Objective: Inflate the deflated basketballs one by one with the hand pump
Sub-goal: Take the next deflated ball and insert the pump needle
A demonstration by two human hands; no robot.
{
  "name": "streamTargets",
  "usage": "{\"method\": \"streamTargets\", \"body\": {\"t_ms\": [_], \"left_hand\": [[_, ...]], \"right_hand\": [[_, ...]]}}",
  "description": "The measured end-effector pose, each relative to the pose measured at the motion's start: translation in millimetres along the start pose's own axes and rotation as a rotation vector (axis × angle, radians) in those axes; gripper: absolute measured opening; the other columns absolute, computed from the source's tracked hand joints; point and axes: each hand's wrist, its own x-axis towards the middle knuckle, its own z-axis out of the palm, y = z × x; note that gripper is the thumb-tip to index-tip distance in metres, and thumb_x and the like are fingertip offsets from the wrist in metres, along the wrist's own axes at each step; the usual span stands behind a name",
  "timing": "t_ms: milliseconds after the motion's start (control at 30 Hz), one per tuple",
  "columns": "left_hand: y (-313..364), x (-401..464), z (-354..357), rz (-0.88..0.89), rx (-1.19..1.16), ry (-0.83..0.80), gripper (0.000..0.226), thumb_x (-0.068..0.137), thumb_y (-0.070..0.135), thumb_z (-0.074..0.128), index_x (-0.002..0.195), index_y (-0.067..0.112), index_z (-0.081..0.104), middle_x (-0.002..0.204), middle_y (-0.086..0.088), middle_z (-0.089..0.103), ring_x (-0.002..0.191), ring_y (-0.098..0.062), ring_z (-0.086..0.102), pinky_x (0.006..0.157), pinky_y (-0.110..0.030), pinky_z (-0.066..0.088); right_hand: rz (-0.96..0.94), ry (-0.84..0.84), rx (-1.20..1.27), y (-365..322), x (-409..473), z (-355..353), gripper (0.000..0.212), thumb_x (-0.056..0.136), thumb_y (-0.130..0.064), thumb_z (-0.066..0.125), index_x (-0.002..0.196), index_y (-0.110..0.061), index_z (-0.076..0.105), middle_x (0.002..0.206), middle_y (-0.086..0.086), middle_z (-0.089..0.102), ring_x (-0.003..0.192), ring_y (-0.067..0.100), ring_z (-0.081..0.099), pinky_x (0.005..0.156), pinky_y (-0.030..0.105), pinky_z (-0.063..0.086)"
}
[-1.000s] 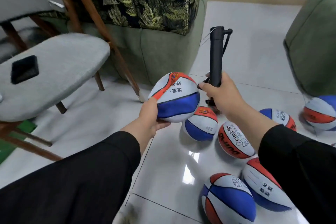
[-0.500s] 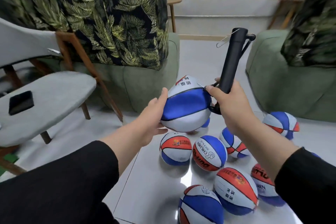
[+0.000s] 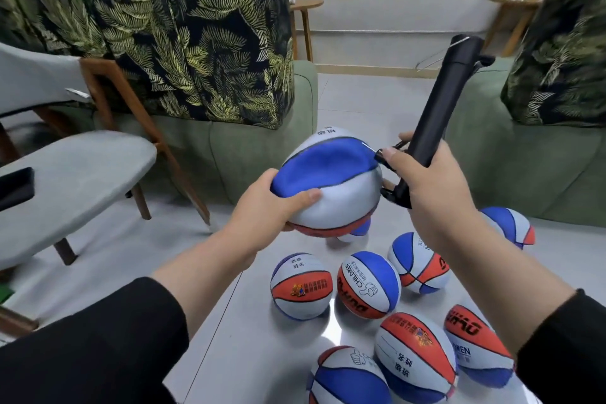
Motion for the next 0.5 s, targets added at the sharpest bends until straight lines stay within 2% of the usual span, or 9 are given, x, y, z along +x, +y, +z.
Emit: {"method": "streamTargets", "body": {"t_ms": [100, 133, 167, 233, 267, 333, 433, 500], "left_hand": [[3, 3, 1, -0.126, -0.1, -0.016, 0.04, 0.087, 0.055, 0.075, 0.111, 0.025, 0.065, 0.109, -0.001, 0.073, 0.087, -0.027, 0.076, 0.079, -0.045, 0.065], [2, 5, 1, -0.15, -0.099, -0.038, 0.044, 0.088, 0.06, 0.072, 0.113, 0.025, 0.064, 0.109, -0.002, 0.072, 0.081, -0.028, 0.075, 0.079, -0.044, 0.065], [1, 6, 1, -0.15, -0.095, -0.061, 0.049, 0.087, 0.064, 0.071, 0.116, 0.025, 0.062, 0.109, -0.003, 0.07, 0.078, -0.026, 0.073, 0.08, -0.043, 0.065], [-3, 11, -5, -0.076, -0.054, -0.102, 0.066, 0.075, 0.066, 0.078, 0.126, 0.028, 0.058, 0.113, -0.001, 0.067, 0.084, -0.016, 0.07, 0.084, -0.038, 0.063], [-5, 13, -10, -0.024, -0.013, -0.127, 0.077, 0.068, 0.062, 0.082, 0.134, 0.032, 0.055, 0.116, 0.003, 0.068, 0.089, -0.011, 0.071, 0.085, -0.034, 0.062], [-7, 16, -17, 0.068, 0.098, -0.2, 0.091, 0.066, 0.048, 0.089, 0.146, 0.043, 0.046, 0.12, 0.009, 0.067, 0.092, -0.005, 0.068, 0.086, -0.027, 0.057], [-12, 19, -17, 0.16, 0.288, -0.197, 0.08, 0.071, 0.043, 0.088, 0.14, 0.053, 0.048, 0.124, 0.005, 0.061, 0.097, -0.018, 0.062, 0.089, -0.031, 0.055], [-14, 19, -15, 0.163, 0.335, -0.136, 0.062, 0.076, 0.041, 0.088, 0.13, 0.046, 0.056, 0.124, 0.005, 0.055, 0.106, -0.009, 0.058, 0.085, -0.021, 0.047]], "right_hand": [[-0.034, -0.035, 0.001, 3, 2, 7, 0.024, 0.093, -0.024, 0.073, 0.111, -0.029, 0.058, 0.087, -0.011, 0.06, 0.084, 0.008, 0.066, 0.069, 0.034, 0.061], [-0.046, -0.032, -0.002, 4, 3, 8, 0.024, 0.094, -0.023, 0.073, 0.112, -0.027, 0.058, 0.084, -0.015, 0.06, 0.079, 0.003, 0.064, 0.068, 0.032, 0.061], [-0.046, -0.02, 0.006, 6, 4, 8, 0.025, 0.094, -0.023, 0.072, 0.113, -0.026, 0.057, 0.083, -0.016, 0.059, 0.077, 0.001, 0.063, 0.07, 0.033, 0.061], [-0.019, 0.022, 0.049, 7, 9, 6, 0.026, 0.094, -0.022, 0.072, 0.116, -0.025, 0.057, 0.088, -0.014, 0.059, 0.081, 0.005, 0.062, 0.077, 0.043, 0.06], [0.003, 0.048, 0.077, 6, 12, 5, 0.026, 0.095, -0.022, 0.071, 0.117, -0.024, 0.057, 0.091, -0.011, 0.059, 0.085, 0.008, 0.062, 0.082, 0.049, 0.059], [0.04, 0.085, 0.131, 5, 17, -1, 0.023, 0.095, -0.021, 0.07, 0.114, -0.025, 0.057, 0.096, -0.007, 0.062, 0.094, 0.014, 0.061, 0.093, 0.06, 0.054], [0.088, 0.093, 0.165, 7, 20, -5, 0.021, 0.096, -0.021, 0.068, 0.113, -0.026, 0.057, 0.104, -0.001, 0.065, 0.106, 0.017, 0.065, 0.097, 0.059, 0.052], [0.112, 0.092, 0.181, 9, 21, -4, 0.021, 0.097, -0.02, 0.067, 0.115, -0.025, 0.056, 0.109, 0.001, 0.067, 0.114, 0.018, 0.068, 0.089, 0.052, 0.057]]}}
